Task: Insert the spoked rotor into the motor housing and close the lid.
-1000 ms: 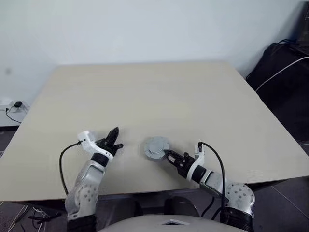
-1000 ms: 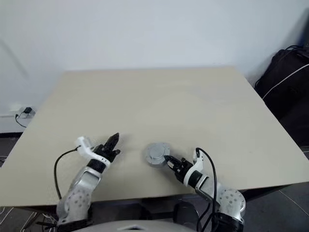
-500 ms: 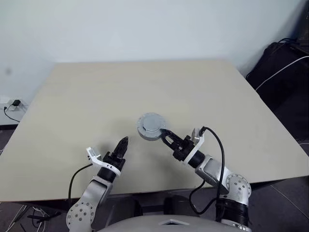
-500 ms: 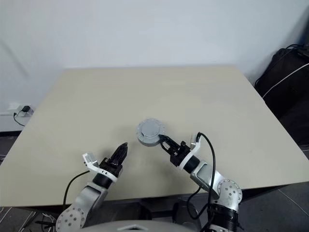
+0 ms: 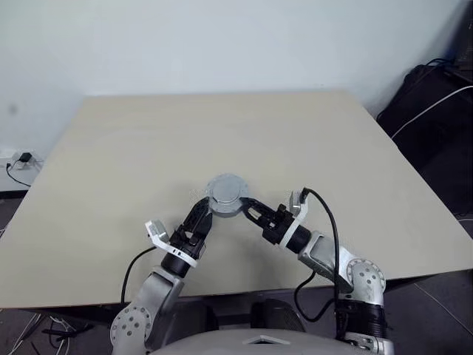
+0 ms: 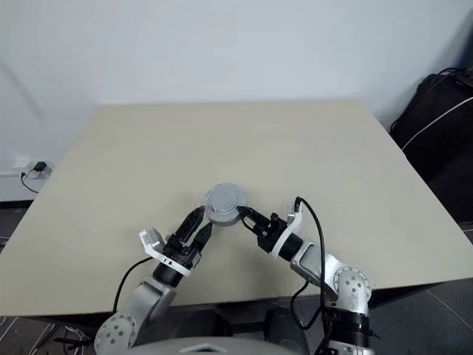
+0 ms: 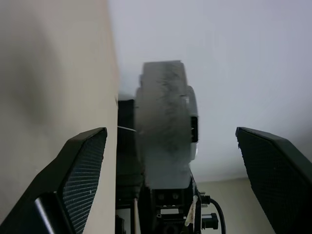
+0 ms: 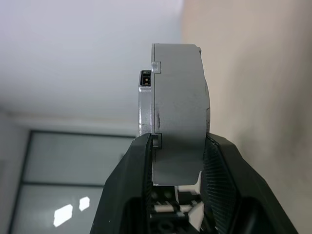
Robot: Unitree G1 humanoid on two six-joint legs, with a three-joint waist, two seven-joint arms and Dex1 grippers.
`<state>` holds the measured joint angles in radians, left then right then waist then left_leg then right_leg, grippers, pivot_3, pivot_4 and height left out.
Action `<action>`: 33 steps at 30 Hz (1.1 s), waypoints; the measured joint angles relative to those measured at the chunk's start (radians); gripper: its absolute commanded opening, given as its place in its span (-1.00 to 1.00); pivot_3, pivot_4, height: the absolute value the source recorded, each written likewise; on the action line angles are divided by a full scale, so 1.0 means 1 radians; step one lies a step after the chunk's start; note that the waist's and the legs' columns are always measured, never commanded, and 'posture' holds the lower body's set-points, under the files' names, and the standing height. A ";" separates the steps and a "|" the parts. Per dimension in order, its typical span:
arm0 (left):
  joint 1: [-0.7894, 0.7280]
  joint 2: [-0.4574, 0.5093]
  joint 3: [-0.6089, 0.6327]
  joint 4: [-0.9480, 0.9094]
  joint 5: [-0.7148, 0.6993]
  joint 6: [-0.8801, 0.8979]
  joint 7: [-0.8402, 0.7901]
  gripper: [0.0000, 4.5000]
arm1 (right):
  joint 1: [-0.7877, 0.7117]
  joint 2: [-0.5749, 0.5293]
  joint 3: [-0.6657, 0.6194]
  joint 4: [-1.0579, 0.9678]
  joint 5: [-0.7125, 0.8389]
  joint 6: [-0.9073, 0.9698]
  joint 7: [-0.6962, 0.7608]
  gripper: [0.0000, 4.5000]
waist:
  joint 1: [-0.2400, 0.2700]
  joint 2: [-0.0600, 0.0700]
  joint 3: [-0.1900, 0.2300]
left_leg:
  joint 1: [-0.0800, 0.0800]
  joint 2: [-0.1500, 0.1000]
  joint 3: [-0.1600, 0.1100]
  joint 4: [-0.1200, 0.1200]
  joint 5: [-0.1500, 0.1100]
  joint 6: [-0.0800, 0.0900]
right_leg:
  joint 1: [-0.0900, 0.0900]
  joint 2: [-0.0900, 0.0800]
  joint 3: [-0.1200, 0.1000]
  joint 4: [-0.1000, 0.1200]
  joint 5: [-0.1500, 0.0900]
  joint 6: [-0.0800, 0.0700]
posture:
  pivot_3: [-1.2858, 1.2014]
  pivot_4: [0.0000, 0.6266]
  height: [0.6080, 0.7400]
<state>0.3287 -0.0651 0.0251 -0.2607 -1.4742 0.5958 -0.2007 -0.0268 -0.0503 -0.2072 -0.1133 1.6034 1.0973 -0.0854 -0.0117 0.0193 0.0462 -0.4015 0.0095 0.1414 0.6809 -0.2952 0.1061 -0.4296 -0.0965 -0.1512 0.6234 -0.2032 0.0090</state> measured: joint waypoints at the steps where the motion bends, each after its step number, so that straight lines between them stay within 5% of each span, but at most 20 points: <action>1: -0.001 0.001 -0.005 0.006 -0.001 0.001 -0.004 0.99 | 0.004 -0.011 0.011 -0.008 0.010 0.003 -0.006 -0.47 | 0.000 0.000 0.000 | 0.000 0.000 0.000 0.000 0.000 -0.001 | 0.000 0.000 0.000 0.000 0.000 0.000 | 0.03 -1.00 1.00; 11: -0.023 0.003 -0.031 0.031 -0.023 0.007 -0.018 0.99 | 0.034 -0.095 0.129 -0.036 0.134 -0.009 -0.041 -0.47 | 0.001 0.000 0.000 | 0.000 0.000 0.000 0.002 -0.002 0.003 | 0.001 0.000 0.000 0.000 0.001 0.001 | 0.03 -1.00 1.00; 20: -0.034 0.004 -0.036 0.050 -0.038 0.015 -0.019 -0.08 | 0.036 -0.130 0.160 -0.051 0.147 -0.057 -0.044 -0.47 | 0.001 0.000 0.000 | 0.000 0.000 0.000 0.002 -0.001 0.003 | 0.001 0.000 0.000 0.000 0.001 0.001 | 0.03 -1.00 1.00; 26: -0.036 0.004 -0.037 0.050 -0.044 0.014 -0.028 -0.07 | 0.036 -0.159 0.181 -0.105 0.044 -0.084 0.028 -0.47 | 0.002 -0.001 0.000 | 0.000 0.000 0.000 0.003 -0.002 0.003 | 0.001 0.000 0.000 0.000 0.001 0.001 | 0.03 -1.00 1.00; 33: -0.040 0.004 -0.029 0.070 0.021 -0.023 -0.004 -0.07 | 0.010 -0.312 0.268 -0.234 -0.332 -0.156 0.152 0.58 | 0.004 -0.001 -0.001 | 0.000 0.000 0.001 0.004 -0.001 0.003 | 0.001 0.000 0.000 0.000 0.001 0.002 | 0.03 -1.00 1.00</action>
<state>0.2887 -0.0614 -0.0035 -0.1904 -1.4529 0.5727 -0.2049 -0.0163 -0.3625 0.0603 -0.3471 1.2718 0.9415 0.0664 -0.0080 0.0183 0.0456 -0.4015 0.0093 0.1422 0.6849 -0.2966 0.1090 -0.4282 -0.0962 -0.1509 0.6236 -0.2021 0.0109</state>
